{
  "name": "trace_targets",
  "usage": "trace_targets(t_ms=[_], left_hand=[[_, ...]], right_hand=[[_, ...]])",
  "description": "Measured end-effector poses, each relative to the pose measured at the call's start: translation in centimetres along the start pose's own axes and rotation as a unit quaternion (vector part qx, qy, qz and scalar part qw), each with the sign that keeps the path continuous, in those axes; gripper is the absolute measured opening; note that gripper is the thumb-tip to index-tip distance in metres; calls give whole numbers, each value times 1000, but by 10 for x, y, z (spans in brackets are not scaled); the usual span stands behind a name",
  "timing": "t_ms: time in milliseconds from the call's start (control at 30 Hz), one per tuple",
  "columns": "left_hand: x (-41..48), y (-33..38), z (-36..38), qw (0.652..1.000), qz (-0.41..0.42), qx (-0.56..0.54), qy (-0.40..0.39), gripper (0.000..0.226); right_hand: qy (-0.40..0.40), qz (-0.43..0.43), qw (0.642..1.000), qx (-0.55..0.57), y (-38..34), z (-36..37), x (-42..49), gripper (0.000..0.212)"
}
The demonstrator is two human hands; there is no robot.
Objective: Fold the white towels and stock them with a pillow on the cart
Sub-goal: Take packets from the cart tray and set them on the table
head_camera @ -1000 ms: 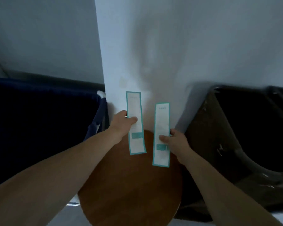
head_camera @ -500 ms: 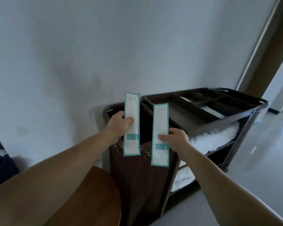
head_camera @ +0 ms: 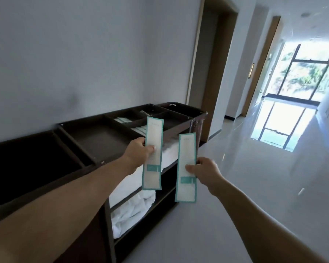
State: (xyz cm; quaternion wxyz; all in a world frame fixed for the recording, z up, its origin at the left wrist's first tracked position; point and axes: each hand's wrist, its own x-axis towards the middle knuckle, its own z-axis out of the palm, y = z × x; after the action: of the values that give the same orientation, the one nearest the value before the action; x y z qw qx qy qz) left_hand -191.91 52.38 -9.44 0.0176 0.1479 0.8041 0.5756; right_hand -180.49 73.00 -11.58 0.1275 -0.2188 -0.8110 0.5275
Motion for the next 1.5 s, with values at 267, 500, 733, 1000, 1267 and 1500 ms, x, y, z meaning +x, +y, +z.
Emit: trace_targets(t_ms=[267, 500, 733, 1000, 1267, 1500], left_hand=[[89, 18, 85, 999, 17, 30, -17, 5], [222, 11, 144, 999, 12, -47, -15, 7], [338, 3, 142, 997, -2, -77, 26, 6], [408, -26, 104, 989, -43, -73, 121, 23], [446, -51, 90, 962, -98, -14, 254, 10], [461, -48, 112, 926, -147, -7, 349, 11]], right_hand=[[17, 40, 999, 15, 35, -56, 77, 10], [33, 9, 999, -26, 15, -76, 203, 12], [11, -6, 1000, -5, -15, -50, 337, 14], [-55, -25, 997, 53, -44, -7, 455, 13], [-177, -64, 982, 31, -53, 51, 575, 16], [-324, -104, 932, -123, -29, 94, 635, 23]])
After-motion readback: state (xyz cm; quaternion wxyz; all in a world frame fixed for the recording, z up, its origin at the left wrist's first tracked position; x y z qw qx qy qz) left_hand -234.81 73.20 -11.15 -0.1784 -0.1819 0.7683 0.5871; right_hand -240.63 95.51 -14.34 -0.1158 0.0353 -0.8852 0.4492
